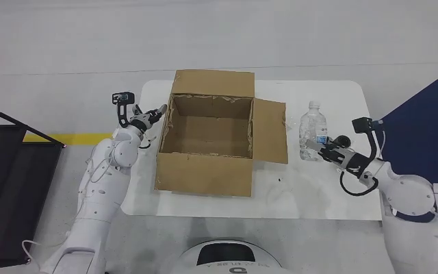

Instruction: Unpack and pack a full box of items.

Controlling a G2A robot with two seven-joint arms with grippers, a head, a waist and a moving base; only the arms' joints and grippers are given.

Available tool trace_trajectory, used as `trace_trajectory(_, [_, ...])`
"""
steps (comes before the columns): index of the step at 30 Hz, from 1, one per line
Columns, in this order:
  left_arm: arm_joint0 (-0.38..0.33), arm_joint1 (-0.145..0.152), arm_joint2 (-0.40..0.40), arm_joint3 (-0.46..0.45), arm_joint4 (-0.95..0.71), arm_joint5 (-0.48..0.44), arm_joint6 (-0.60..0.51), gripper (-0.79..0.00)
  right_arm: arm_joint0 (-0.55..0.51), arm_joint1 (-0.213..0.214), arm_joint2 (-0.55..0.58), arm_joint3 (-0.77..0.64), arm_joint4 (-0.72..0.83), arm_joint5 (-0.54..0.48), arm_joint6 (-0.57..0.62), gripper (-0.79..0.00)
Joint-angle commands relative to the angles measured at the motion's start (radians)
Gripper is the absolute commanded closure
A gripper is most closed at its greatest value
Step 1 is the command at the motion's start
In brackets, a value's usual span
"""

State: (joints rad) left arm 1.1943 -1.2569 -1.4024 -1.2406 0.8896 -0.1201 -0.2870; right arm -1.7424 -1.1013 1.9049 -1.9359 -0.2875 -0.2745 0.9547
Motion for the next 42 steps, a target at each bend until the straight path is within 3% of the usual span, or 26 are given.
trace_trajectory(1, [0.0,0.0,0.0,0.0,0.0,0.0,0.0,-0.785,0.0,0.0,0.0,0.0,0.0,0.0,0.0,0.0])
trace_trajectory(6, [0.0,0.0,0.0,0.0,0.0,0.0,0.0,-0.785,0.02,-0.001,-0.064,-0.057,0.05,-0.076,-0.034,0.0])
trace_trajectory(11, [0.0,0.0,0.0,0.0,0.0,0.0,0.0,-0.785,0.253,0.0,-0.308,-0.066,-0.047,-0.01,0.056,0.0])
trace_trajectory(20, [0.0,0.0,0.0,0.0,0.0,0.0,0.0,-0.785,0.69,-0.049,-0.78,0.184,-0.247,0.199,0.127,0.0])
trace_trajectory(26, [0.0,0.0,0.0,0.0,0.0,0.0,0.0,-0.785,0.856,-0.097,-1.025,0.345,-0.386,0.296,0.21,0.0])
trace_trajectory(35, [0.0,0.0,0.0,0.0,0.0,0.0,0.0,-0.785,0.997,-0.184,-1.242,0.539,-0.452,0.402,0.142,-0.003])
trace_trajectory(36, [0.0,0.0,0.0,0.0,0.0,0.0,0.0,-0.785,1.011,-0.194,-1.263,0.564,-0.457,0.412,0.14,-0.099])
trace_trajectory(37, [0.0,0.0,0.0,0.0,0.0,0.0,0.0,-0.785,1.024,-0.205,-1.281,0.589,-0.461,0.425,0.138,-0.274])
trace_trajectory(38, [0.0,0.0,0.0,0.0,0.0,0.0,0.0,-0.785,1.036,-0.215,-1.298,0.615,-0.464,0.436,0.141,-0.345])
trace_trajectory(39, [0.0,0.0,0.0,0.0,0.0,0.0,0.0,-0.785,1.048,-0.225,-1.315,0.642,-0.472,0.449,0.146,-0.686])
trace_trajectory(40, [0.0,0.0,0.0,0.0,0.0,0.0,0.0,-0.785,1.06,-0.235,-1.331,0.664,-0.482,0.463,0.149,-0.785])
trace_trajectory(42, [0.0,0.0,0.0,0.0,0.0,0.0,0.0,-0.785,1.076,-0.253,-1.353,0.699,-0.476,0.466,0.155,-0.785])
